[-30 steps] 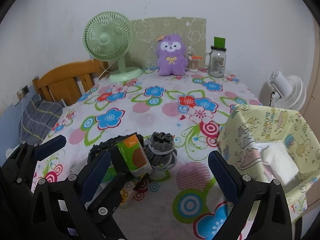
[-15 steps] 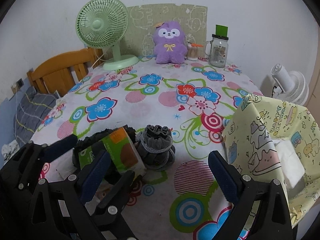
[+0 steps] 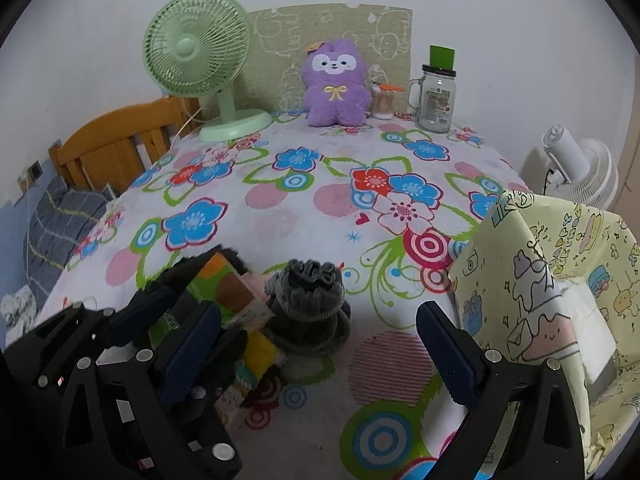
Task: Organize soft objects
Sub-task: 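Grasp the grey pouch with the right tool while the left tool grasps the green tissue pack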
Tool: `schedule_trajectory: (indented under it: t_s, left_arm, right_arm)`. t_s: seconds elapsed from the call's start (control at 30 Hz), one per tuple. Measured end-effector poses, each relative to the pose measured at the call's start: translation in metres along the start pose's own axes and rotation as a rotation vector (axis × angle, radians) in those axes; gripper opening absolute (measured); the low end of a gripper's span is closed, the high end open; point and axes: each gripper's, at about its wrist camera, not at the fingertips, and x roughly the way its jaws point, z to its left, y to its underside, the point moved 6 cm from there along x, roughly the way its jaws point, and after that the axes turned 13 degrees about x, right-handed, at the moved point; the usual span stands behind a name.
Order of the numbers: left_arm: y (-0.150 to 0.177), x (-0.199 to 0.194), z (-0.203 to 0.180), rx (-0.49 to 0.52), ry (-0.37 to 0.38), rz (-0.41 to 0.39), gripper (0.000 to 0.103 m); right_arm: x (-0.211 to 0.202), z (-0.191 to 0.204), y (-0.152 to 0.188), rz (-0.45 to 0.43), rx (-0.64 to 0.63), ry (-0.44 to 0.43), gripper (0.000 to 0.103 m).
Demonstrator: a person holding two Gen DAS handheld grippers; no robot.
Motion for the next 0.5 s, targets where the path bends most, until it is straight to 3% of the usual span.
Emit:
schedule_trajectory:
  t_s: [0.13,0.27,0.33,0.43,0.5]
  left_arm:
    - [0.000,0.005,0.006,-0.023,0.002,0.004,0.050]
    - [0.000,0.010,0.009,-0.037,0.004,0.014,0.049]
    - [0.000,0.013,0.010,-0.047,0.009,0.021,0.048]
    - [0.000,0.015,0.011,-0.054,0.011,0.024,0.047]
    - [0.000,0.016,0.010,-0.055,0.012,0.025,0.045]
  right_arm:
    - [0.010,-0.002,-0.005,0.004,0.023,0.016,0.096]
    - [0.021,-0.004,-0.005,0.024,0.054,0.034,0.082]
    - [0.027,-0.002,-0.005,0.028,0.039,0.047,0.079]
    - [0.030,0.002,-0.005,0.037,0.030,0.025,0.068]
    - [0.031,0.005,-0.004,0.046,0.021,0.008,0.055]
